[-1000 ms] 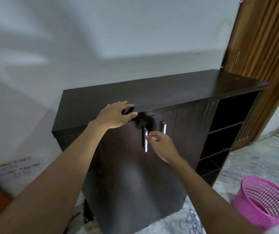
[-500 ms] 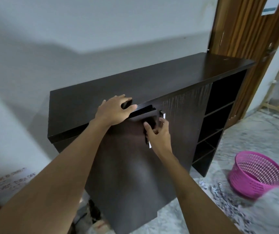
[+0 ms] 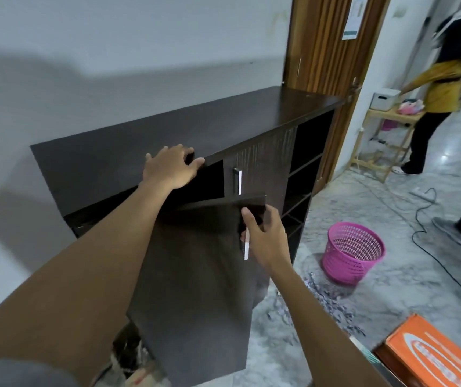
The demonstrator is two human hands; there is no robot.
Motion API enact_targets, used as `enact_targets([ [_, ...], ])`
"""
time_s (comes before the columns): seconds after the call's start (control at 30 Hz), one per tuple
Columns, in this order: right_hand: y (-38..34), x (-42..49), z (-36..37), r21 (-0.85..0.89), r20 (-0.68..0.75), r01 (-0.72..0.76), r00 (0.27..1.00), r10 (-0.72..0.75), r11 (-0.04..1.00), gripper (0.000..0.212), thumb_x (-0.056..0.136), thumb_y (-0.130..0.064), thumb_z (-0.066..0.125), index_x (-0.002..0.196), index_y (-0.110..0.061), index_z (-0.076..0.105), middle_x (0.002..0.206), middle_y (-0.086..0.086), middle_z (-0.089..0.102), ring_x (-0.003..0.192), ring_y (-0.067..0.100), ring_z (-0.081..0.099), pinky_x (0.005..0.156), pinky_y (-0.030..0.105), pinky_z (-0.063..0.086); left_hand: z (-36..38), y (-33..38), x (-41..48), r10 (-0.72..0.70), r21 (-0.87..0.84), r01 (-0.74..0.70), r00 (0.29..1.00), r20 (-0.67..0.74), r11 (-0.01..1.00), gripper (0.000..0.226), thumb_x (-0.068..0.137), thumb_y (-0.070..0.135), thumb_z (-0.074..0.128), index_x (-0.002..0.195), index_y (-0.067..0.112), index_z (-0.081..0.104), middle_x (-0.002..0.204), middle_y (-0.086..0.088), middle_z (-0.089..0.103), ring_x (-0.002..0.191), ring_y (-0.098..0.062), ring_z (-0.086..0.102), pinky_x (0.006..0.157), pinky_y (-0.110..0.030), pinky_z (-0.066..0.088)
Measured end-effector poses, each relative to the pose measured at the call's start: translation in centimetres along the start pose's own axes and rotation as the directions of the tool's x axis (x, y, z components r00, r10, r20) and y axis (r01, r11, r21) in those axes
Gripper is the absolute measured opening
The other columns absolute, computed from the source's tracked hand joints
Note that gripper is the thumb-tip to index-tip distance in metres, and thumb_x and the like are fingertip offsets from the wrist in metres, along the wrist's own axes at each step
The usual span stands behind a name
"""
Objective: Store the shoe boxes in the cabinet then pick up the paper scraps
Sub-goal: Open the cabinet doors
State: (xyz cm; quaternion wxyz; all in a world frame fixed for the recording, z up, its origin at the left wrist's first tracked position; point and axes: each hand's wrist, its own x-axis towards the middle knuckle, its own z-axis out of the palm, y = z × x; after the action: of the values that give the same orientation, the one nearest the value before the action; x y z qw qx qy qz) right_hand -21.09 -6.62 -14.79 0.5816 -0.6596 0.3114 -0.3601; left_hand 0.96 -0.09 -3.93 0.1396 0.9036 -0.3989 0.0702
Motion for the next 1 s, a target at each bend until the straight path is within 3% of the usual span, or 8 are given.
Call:
enact_targets([
  [0.17,-0.1,-5.3,-3.4,-0.210,0.028,-0.004,1.000,0.010,0.978,0.043,0.076,-0.080,0.056,0.100,-0.044,0.056,0.086,-0.011,0.074,0.071,0.012,0.073,0.073,0.047,0.059,-0.4,-0.2,-0.3,0.021,-0.031,-0.019,0.996,0.083,0.999,0.061,0.097,0.059,0.030,0.148,0.027,0.037,0.159,0.000,0.030,0.148,-0.029,0.021,0.117,-0.060,0.009],
  [0.27,-1.6,-7.9,-5.8,-0.479,0.048,0.115,0.993,-0.105,0.870,0.053,0.083,-0.080,0.045,0.080,-0.029,0.060,0.058,-0.010,0.061,0.053,0.007,0.059,0.057,0.031,0.046,-0.9,-0.4,-1.4,0.053,-0.073,-0.046,0.994,0.099,0.996,0.056,0.100,0.051,0.030,0.150,0.025,0.035,0.161,0.001,0.025,0.149,-0.027,0.018,0.118,-0.059,0.006],
  [0.37,-3.1,-9.4,-6.9,-0.409,0.151,0.238,0.970,-0.192,0.881,0.074,0.080,-0.082,0.045,0.069,-0.009,0.054,0.062,0.005,0.053,0.057,0.022,0.052,0.059,0.041,0.045,-1.4,-0.8,-3.0,0.056,-0.058,-0.050,0.991,0.120,0.997,0.053,0.103,0.045,0.027,0.152,0.026,0.030,0.163,0.001,0.019,0.150,-0.025,0.014,0.119,-0.054,0.005],
  [0.47,-5.3,-10.4,-6.5,-0.124,0.374,0.049,0.927,0.001,0.991,0.047,0.093,-0.056,0.050,0.097,-0.016,0.073,0.096,0.004,0.074,0.089,0.009,0.070,0.075,0.020,0.053,-1.9,-1.7,-5.0,0.070,-0.052,-0.065,0.991,0.115,0.997,0.052,0.104,0.038,0.027,0.153,0.022,0.028,0.162,-0.001,0.019,0.150,-0.024,0.015,0.119,-0.051,0.008],
  [0.57,-6.6,-10.2,-5.9,-0.166,0.604,0.009,0.791,0.095,0.986,0.033,0.093,-0.053,0.053,0.119,-0.040,0.069,0.121,-0.014,0.069,0.116,0.007,0.062,0.102,0.032,0.044,-2.8,-3.3,-7.1,0.083,-0.068,-0.077,0.993,0.080,0.995,0.051,0.104,0.032,0.029,0.153,0.017,0.029,0.161,-0.005,0.023,0.148,-0.025,0.019,0.118,-0.048,0.011],
  [0.77,-8.7,-10.2,-1.9,-0.274,0.807,0.074,0.560,0.187,0.959,0.036,0.093,-0.039,0.062,0.125,-0.053,0.057,0.142,-0.027,0.047,0.138,-0.003,0.036,0.121,0.034,0.019,-3.9,-7.1,-9.5,0.016,-0.051,-0.011,0.995,0.103,0.999,0.052,0.104,0.034,0.032,0.154,0.023,0.025,0.163,-0.001,0.014,0.151,-0.020,0.009,0.121,-0.041,0.007],
  [0.93,-9.9,-10.8,0.9,-0.358,0.825,0.123,0.507,0.251,0.926,0.054,0.095,-0.035,0.060,0.143,-0.048,0.040,0.122,-0.039,0.051,0.113,-0.012,0.047,0.093,0.022,0.034,-4.4,-7.8,-10.4,0.010,-0.087,0.001,0.992,0.122,0.996,0.052,0.104,0.033,0.034,0.154,0.024,0.025,0.164,0.001,0.013,0.151,-0.018,0.008,0.122,-0.038,0.006],
  [1.0,-9.7,-11.2,1.4,-0.355,0.834,0.159,0.500,0.236,0.921,0.056,0.095,-0.039,0.060,0.144,-0.050,0.037,0.132,-0.036,0.047,0.116,-0.010,0.046,0.084,0.016,0.036,-4.4,-7.8,-10.5,0.007,-0.082,0.002,0.994,0.111,0.997,0.052,0.103,0.033,0.032,0.154,0.024,0.024,0.164,0.001,0.013,0.151,-0.017,0.008,0.121,-0.037,0.005],
])
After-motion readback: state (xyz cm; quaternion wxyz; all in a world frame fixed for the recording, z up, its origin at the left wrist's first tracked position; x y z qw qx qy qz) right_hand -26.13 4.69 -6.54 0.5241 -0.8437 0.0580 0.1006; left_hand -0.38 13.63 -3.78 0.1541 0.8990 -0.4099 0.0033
